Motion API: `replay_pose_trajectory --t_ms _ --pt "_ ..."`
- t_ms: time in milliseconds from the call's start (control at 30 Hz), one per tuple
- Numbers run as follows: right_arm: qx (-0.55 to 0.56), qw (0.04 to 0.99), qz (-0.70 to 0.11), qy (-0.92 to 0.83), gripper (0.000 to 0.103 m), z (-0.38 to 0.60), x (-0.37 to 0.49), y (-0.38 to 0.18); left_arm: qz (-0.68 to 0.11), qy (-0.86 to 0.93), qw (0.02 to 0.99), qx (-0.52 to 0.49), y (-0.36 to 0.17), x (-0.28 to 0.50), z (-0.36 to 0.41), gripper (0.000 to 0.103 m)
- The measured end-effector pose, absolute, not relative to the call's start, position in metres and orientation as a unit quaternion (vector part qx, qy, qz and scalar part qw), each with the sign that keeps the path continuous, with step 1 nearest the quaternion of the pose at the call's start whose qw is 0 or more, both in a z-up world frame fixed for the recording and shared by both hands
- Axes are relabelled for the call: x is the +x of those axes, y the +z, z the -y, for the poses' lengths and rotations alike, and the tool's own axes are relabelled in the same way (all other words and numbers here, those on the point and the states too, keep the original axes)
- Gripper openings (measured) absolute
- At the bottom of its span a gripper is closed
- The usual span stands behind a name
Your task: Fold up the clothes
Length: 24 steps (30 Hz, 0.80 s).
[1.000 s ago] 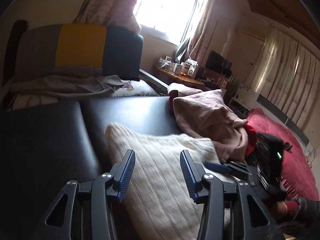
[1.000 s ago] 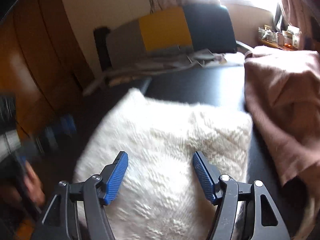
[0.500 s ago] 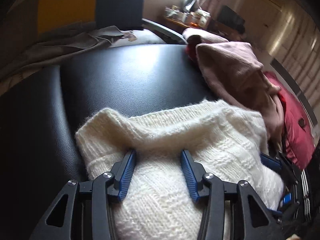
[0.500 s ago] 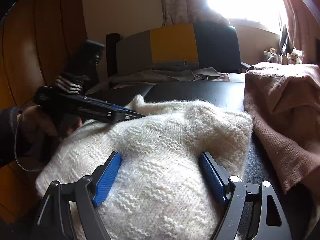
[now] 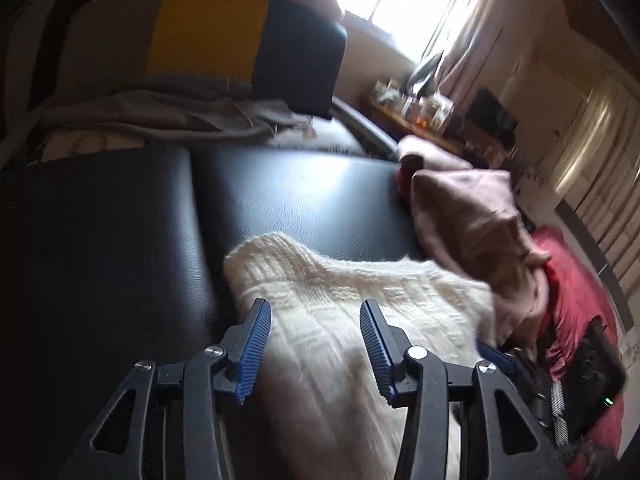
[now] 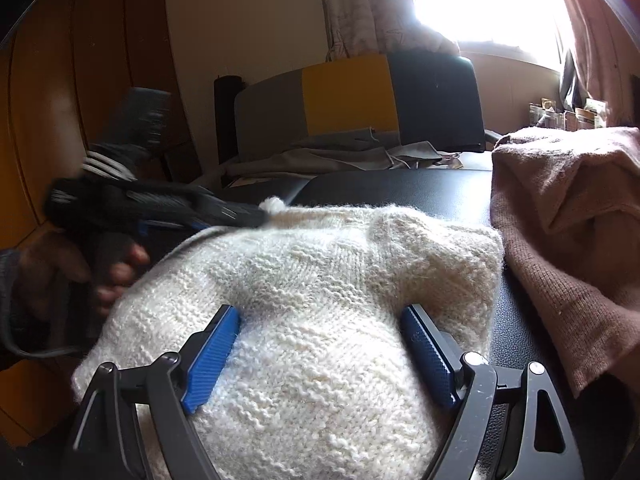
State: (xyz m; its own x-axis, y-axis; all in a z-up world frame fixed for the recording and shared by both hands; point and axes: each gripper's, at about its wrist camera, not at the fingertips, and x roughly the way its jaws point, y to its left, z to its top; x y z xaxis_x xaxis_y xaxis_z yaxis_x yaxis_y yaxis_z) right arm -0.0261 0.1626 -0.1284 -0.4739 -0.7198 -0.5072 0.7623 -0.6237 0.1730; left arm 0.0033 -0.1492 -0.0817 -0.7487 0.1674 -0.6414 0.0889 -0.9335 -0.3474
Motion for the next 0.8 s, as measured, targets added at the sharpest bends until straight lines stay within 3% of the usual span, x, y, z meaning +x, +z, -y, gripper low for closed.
replay_pose_trajectory --t_ms 233,500,633,733,800 --pt "0.268 0.43 -0.032 -0.861 0.085 -0.164 -0.024 -0.129 0.113 0.925 0.075 -0.355 -0.085 0.055 0.106 0.047" --pt "0.266 0.434 -0.037 -0.86 0.085 -0.167 -0.022 -0.131 0.102 0.916 0.037 -0.386 -0.12 0.054 0.088 0.051" --pt "0.277 0.437 -0.031 -0.855 0.086 -0.166 -0.027 -0.13 0.155 0.912 0.043 -0.376 -0.109 0.057 0.1 0.051" --pt "0.313 0.454 -0.032 -0.834 0.1 -0.165 -0.034 -0.121 0.232 0.905 0.058 -0.351 -0.095 0.07 0.133 0.052" --pt "0.332 0.452 -0.031 -0.827 0.103 -0.17 -0.035 -0.11 0.274 0.898 0.067 -0.337 -0.091 0.078 0.155 0.058"
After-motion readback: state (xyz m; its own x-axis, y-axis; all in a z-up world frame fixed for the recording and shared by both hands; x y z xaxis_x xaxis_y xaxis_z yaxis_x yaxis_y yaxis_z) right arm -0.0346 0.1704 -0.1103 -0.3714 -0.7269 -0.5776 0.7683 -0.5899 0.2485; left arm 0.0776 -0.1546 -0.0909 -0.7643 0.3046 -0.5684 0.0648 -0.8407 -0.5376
